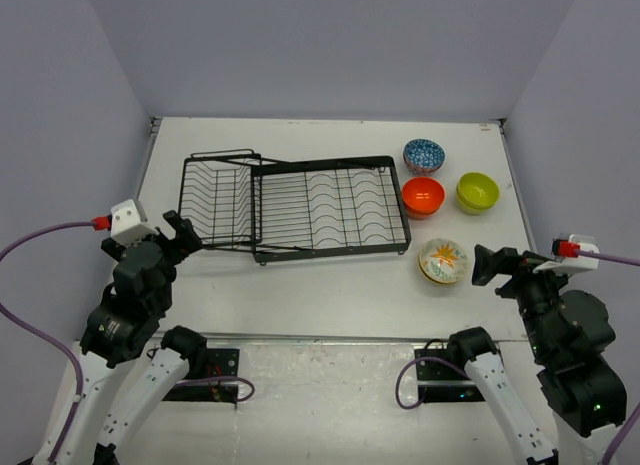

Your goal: Unload the bowls from the dish rack

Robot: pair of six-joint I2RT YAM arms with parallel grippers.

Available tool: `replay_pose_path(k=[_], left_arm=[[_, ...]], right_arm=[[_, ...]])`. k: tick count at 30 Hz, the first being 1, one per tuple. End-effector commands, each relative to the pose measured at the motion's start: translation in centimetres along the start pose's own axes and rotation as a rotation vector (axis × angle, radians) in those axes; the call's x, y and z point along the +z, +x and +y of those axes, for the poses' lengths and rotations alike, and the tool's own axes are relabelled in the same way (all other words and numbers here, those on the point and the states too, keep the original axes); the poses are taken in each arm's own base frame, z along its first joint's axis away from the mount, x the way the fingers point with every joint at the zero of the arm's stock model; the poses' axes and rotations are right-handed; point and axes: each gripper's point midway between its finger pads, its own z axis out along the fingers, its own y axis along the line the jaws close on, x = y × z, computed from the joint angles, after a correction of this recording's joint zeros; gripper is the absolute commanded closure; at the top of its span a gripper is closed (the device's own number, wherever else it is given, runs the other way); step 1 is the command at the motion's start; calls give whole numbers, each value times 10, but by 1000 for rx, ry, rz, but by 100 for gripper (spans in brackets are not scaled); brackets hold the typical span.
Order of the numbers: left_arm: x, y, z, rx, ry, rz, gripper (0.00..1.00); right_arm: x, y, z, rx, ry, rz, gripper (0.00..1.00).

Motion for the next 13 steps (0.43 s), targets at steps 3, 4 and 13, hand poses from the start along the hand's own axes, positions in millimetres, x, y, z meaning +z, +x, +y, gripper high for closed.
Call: replay_pose_path(k=[3, 4, 13], left_arm=[[2, -8, -4, 1, 15, -32, 0], [2, -9, -4, 1, 15, -33, 0], [4, -7, -5, 10, 20, -29, 0]], right_arm=[[9, 3, 6, -13, -18, 28, 1], [9, 4, 6, -13, -18, 29, 1], [12, 3, 7, -8, -13, 31, 1]])
